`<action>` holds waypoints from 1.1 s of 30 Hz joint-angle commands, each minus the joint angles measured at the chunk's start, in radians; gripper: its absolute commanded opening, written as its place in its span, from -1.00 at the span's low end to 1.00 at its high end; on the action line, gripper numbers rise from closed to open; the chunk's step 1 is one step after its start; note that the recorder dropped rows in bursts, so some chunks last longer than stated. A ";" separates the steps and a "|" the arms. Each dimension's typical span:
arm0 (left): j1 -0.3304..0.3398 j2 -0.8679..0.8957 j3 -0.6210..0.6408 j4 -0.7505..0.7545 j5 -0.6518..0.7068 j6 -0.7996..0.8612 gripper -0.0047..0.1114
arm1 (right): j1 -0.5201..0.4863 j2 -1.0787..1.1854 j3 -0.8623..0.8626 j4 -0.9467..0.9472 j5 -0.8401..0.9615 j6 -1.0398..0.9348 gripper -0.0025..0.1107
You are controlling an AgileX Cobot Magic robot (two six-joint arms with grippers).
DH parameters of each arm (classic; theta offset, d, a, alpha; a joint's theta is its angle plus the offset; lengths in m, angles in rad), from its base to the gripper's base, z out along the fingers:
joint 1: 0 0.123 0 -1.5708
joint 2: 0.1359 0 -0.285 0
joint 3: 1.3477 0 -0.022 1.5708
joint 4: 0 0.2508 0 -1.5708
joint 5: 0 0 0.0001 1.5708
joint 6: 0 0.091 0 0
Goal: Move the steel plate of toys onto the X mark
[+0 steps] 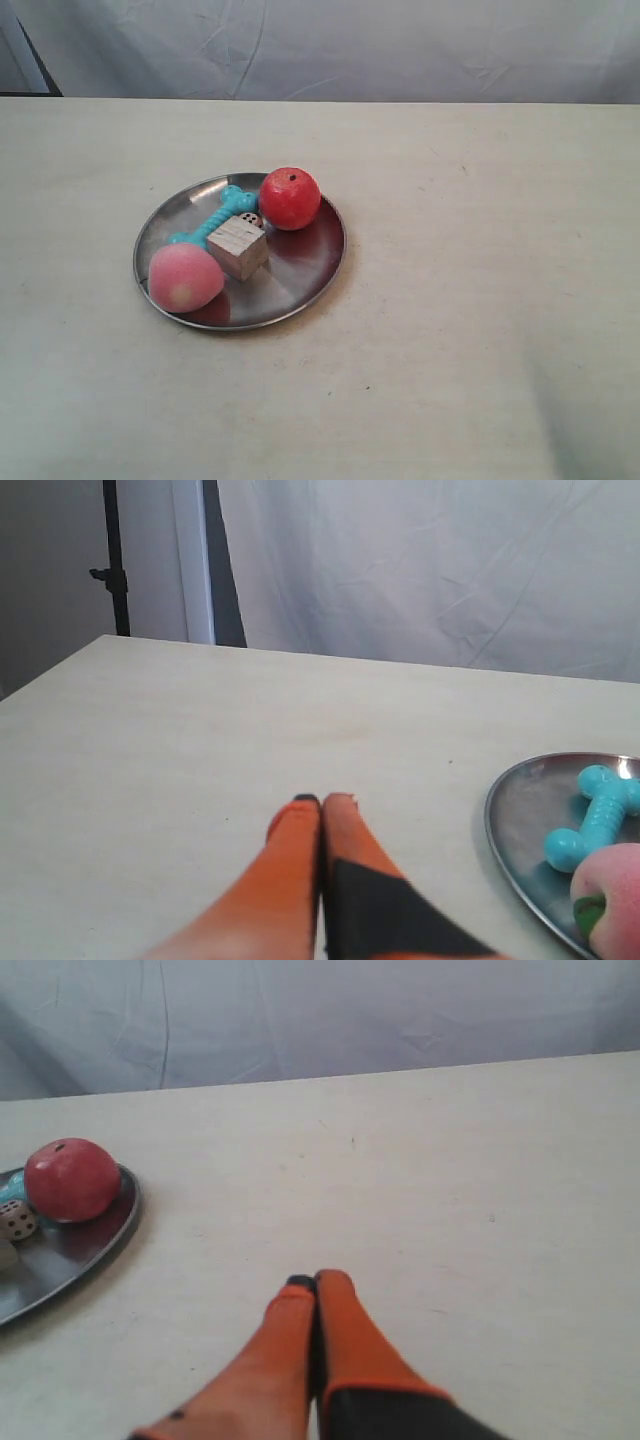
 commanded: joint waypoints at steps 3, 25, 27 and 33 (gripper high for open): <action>0.001 -0.005 0.004 0.021 -0.015 0.000 -0.91 | -0.004 -0.006 0.002 0.020 -0.012 -0.075 -0.96; 0.001 -0.005 0.004 0.021 -0.015 0.000 -0.91 | -0.004 -0.006 0.002 0.020 -0.012 -0.182 -0.96; 0.001 -0.005 0.004 0.021 -0.015 0.000 -0.91 | -0.004 -0.006 0.002 0.020 -0.012 -0.182 -0.96; 0.001 -0.005 0.004 0.021 -0.015 0.000 -0.91 | -0.004 -0.006 0.002 0.023 -0.012 -0.176 -0.96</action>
